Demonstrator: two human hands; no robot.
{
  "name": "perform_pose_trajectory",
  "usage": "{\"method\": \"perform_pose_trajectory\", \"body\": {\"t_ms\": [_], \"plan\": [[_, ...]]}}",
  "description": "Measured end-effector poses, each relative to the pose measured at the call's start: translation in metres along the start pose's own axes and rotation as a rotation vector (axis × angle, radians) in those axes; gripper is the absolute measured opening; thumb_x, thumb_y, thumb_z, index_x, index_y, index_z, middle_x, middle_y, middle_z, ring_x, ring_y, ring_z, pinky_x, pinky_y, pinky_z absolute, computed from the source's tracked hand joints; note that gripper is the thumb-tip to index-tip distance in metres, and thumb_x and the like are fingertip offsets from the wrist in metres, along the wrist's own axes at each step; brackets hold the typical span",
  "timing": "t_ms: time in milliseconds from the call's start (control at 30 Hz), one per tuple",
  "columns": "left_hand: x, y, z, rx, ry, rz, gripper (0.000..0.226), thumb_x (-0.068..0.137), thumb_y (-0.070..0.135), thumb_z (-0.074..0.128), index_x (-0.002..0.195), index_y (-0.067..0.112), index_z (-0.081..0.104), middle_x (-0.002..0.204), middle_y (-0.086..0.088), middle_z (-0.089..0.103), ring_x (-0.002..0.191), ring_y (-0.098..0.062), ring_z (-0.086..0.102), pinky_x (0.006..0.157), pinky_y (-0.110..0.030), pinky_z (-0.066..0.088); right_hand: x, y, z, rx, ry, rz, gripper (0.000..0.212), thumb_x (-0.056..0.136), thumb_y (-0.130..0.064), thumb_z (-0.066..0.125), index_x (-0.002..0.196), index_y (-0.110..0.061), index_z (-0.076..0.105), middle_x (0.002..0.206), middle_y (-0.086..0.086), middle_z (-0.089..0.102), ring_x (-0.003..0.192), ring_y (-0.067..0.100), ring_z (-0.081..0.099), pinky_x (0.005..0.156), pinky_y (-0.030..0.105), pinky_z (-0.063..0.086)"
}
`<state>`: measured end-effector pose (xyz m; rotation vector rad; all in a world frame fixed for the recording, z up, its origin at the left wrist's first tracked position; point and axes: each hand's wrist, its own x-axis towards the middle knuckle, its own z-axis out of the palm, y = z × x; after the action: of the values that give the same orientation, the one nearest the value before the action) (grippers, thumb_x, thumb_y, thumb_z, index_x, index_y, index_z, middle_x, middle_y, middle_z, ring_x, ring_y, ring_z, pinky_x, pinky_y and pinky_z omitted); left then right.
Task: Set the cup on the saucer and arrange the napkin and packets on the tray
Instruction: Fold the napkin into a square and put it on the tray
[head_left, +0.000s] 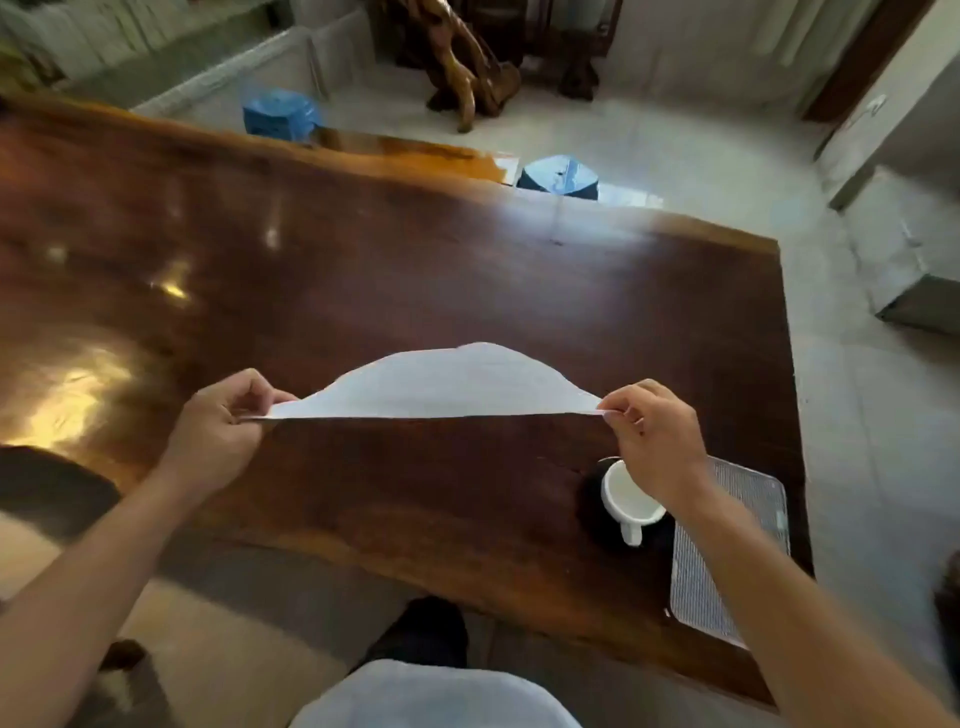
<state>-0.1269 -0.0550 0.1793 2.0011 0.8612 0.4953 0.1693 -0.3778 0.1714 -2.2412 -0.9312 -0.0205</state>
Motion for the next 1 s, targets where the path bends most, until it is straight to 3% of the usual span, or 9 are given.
{"method": "perform_pose_trajectory", "body": {"t_ms": [100,200,400,533,667,733,833,933,1000], "plan": [[-0.038,-0.058,0.028,0.126,-0.077,-0.231,0.036,0.08,-0.016,0.059,0.07,0.019,0.055,0.09,0.008,0.077,0.084,-0.022,0.07,0.074,-0.039,0.055,-0.049,0.023,0.04,-0.057,-0.195,0.142,0.014,0.086,0.001,0.069,0.085,-0.011,0.075,0.086,-0.006,0.058,0.085,0.023,0.059,0.074,0.033,0.046],[-0.064,-0.097,0.052,0.267,-0.165,-0.38,0.036,0.077,-0.011,0.051,0.072,0.024,0.057,0.092,0.008,0.076,0.089,-0.027,0.069,0.077,-0.042,0.055,-0.088,0.044,0.072,-0.086,-0.381,0.232,0.016,0.089,0.0,0.066,0.088,-0.014,0.074,0.09,0.0,0.061,0.09,0.024,0.058,0.079,0.038,0.051],[-0.073,-0.138,0.081,0.305,-0.199,-0.595,0.021,0.089,-0.001,0.055,0.075,0.013,0.059,0.086,-0.003,0.072,0.078,-0.026,0.061,0.065,-0.036,0.048,-0.097,0.056,0.103,-0.098,-0.558,0.309,0.023,0.095,0.002,0.056,0.088,-0.014,0.072,0.095,0.003,0.057,0.087,0.022,0.056,0.072,0.026,0.043],[-0.039,-0.146,0.09,0.2,-0.122,-0.653,0.009,0.093,0.008,0.062,0.085,0.012,0.062,0.087,-0.007,0.067,0.077,-0.023,0.058,0.062,-0.032,0.043,-0.051,0.057,0.121,-0.161,-0.57,0.349,0.024,0.095,0.003,0.055,0.098,-0.013,0.073,0.097,-0.001,0.054,0.085,0.021,0.055,0.068,0.023,0.037],[0.012,-0.156,0.096,0.121,-0.06,-0.677,0.008,0.098,0.018,0.059,0.097,0.013,0.065,0.1,-0.007,0.07,0.092,-0.025,0.065,0.078,-0.042,0.054,0.011,0.068,0.142,-0.208,-0.574,0.384,0.038,0.083,0.017,0.051,0.102,-0.009,0.072,0.095,0.003,0.058,0.09,0.024,0.059,0.068,0.029,0.044],[0.035,-0.158,0.101,0.095,-0.043,-0.676,0.013,0.099,0.022,0.057,0.1,0.013,0.066,0.097,-0.005,0.07,0.093,-0.027,0.066,0.082,-0.045,0.055,0.039,0.075,0.153,-0.227,-0.564,0.414,0.041,0.08,0.019,0.05,0.101,-0.008,0.072,0.098,0.006,0.064,0.092,0.024,0.061,0.07,0.03,0.049],[0.066,-0.165,0.113,0.097,-0.015,-0.668,0.017,0.1,0.028,0.054,0.096,0.017,0.066,0.09,-0.001,0.068,0.091,-0.028,0.065,0.083,-0.048,0.055,0.071,0.092,0.173,-0.255,-0.515,0.466,0.039,0.081,0.017,0.047,0.098,-0.008,0.072,0.101,0.011,0.068,0.092,0.026,0.063,0.075,0.03,0.051],[0.092,-0.174,0.128,0.112,0.007,-0.641,0.017,0.101,0.029,0.052,0.099,0.017,0.064,0.094,-0.003,0.066,0.091,-0.024,0.062,0.074,-0.04,0.052,0.089,0.114,0.188,-0.308,-0.485,0.559,0.034,0.087,0.012,0.05,0.101,-0.011,0.072,0.104,0.01,0.067,0.091,0.028,0.063,0.077,0.037,0.058],[0.105,-0.181,0.136,0.127,0.02,-0.628,0.017,0.101,0.031,0.051,0.102,0.019,0.063,0.098,-0.003,0.066,0.093,-0.023,0.061,0.076,-0.041,0.051,0.094,0.129,0.196,-0.317,-0.471,0.622,0.029,0.089,0.004,0.053,0.1,-0.014,0.072,0.104,0.01,0.067,0.088,0.027,0.064,0.075,0.038,0.058]]}}
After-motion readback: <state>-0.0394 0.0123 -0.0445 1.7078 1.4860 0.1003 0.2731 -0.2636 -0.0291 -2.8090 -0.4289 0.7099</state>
